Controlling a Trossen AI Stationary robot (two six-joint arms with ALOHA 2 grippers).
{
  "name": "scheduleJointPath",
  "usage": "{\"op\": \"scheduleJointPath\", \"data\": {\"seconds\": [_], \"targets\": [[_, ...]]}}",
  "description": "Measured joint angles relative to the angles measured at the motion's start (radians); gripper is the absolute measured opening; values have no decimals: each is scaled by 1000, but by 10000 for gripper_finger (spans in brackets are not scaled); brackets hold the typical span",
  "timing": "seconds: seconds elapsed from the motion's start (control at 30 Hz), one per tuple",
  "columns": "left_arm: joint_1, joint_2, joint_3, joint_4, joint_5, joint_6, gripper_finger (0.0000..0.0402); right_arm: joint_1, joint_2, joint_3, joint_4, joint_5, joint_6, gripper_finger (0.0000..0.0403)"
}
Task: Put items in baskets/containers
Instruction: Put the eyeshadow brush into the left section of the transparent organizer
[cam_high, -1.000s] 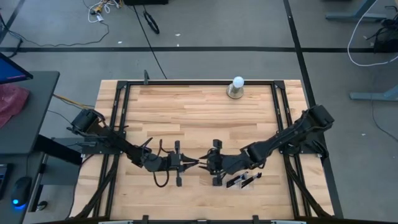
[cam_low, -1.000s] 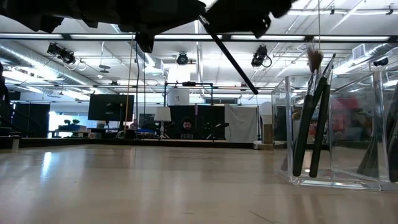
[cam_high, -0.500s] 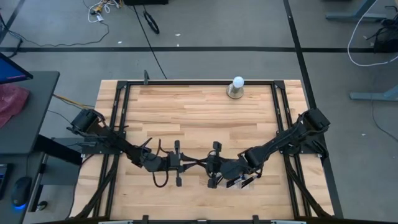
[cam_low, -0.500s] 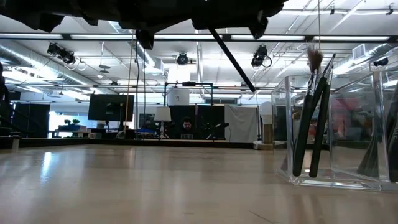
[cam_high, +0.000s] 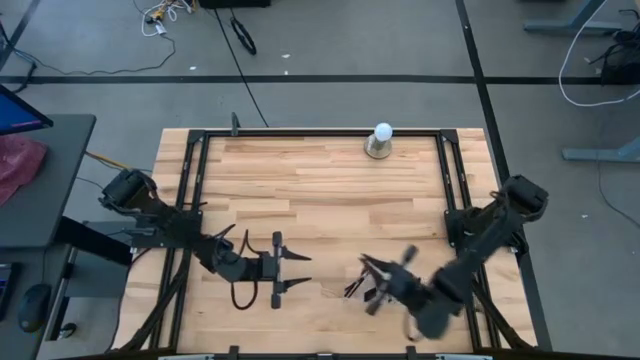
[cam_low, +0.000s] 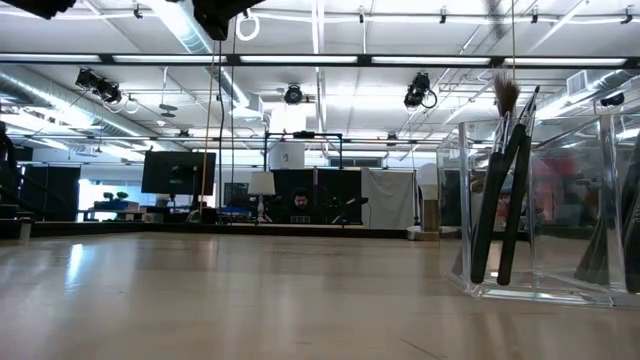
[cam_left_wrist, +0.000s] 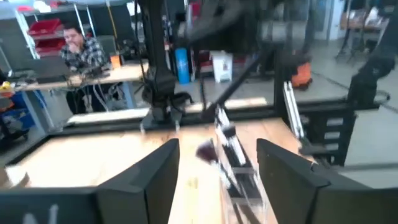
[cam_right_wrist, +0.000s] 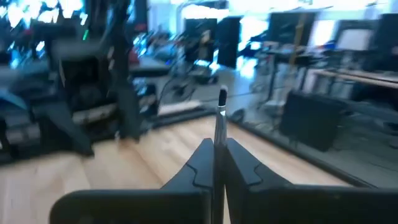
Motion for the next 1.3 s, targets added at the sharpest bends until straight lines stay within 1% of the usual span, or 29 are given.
{"op": "scheduleJointPath", "data": {"seconds": [0.07, 0.1, 0.17, 0.23, 0.37, 0.53, 0.7, 0.83, 0.93, 1.1, 1.3], "targets": [[-10, 0, 0, -29, -17, -5, 221, 69, -17, 0, 1, 113, 16, 10], [-15, 0, 0, -36, -20, -7, 222, 101, -20, 0, 0, 143, 28, 10], [-18, 2, 0, -54, -22, -28, 220, 150, -20, 0, -6, 145, 63, 10], [-19, 5, 0, -75, -22, -47, 216, 180, -12, 0, -6, 147, 146, 10], [-15, 5, 0, -82, -22, -59, 207, 187, 41, 0, -66, 145, 311, 10], [-15, 5, 0, -89, -22, -76, 199, 172, 105, 0, -115, 145, 473, 10], [-15, 5, 0, -113, -22, -80, 197, 128, 173, 0, -116, 146, 644, 10], [-15, 5, 0, -115, -22, -81, 197, 99, 212, 0, -109, 146, 739, 9], [-15, 5, 0, -114, -22, -81, 197, 81, 246, 0, -89, 146, 767, 9], [-15, 5, 0, -115, -22, -81, 197, 57, 301, 0, -27, 146, 768, 9], [-15, 5, 0, -118, -22, -81, 197, 38, 345, 0, 39, 145, 689, 9]]}}
